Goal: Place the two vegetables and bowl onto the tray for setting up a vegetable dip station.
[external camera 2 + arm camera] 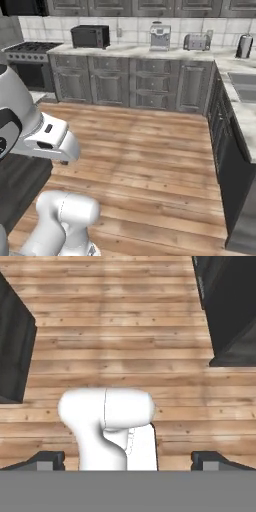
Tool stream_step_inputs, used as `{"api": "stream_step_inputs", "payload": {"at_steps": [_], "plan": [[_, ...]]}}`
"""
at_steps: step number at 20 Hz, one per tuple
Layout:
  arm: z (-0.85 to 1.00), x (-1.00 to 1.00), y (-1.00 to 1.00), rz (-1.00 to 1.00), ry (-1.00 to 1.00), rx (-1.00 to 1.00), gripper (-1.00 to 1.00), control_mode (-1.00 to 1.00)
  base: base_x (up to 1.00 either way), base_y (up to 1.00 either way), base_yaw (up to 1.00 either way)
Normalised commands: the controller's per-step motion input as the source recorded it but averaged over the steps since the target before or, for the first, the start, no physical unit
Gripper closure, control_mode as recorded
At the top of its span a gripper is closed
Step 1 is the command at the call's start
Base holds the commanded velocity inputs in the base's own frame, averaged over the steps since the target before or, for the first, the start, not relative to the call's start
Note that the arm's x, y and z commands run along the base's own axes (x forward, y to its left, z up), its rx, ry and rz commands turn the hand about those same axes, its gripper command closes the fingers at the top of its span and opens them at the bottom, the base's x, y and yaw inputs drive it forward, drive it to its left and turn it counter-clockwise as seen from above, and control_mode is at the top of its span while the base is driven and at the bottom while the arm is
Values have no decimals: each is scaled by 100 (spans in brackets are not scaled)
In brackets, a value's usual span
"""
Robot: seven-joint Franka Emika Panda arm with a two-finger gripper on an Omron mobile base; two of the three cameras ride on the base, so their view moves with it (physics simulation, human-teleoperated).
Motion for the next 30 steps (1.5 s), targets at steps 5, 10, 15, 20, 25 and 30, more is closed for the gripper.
{"api": "stream_step_inputs", "payload": {"at_steps": [5,10,15,20,25,30], "plan": [[0,0,0,0,0,0,-100,100,100,0,2],[0,0,0,0,0,0,-100,100,100,0,2],[0,0,0,0,0,0,-100,100,100,0,2],[0,0,0,0,0,0,-100,100,100,0,2],[0,0,0,0,0,0,-100,100,100,-2,7],[0,0,0,0,0,0,-100,100,100,-2,12]]}}
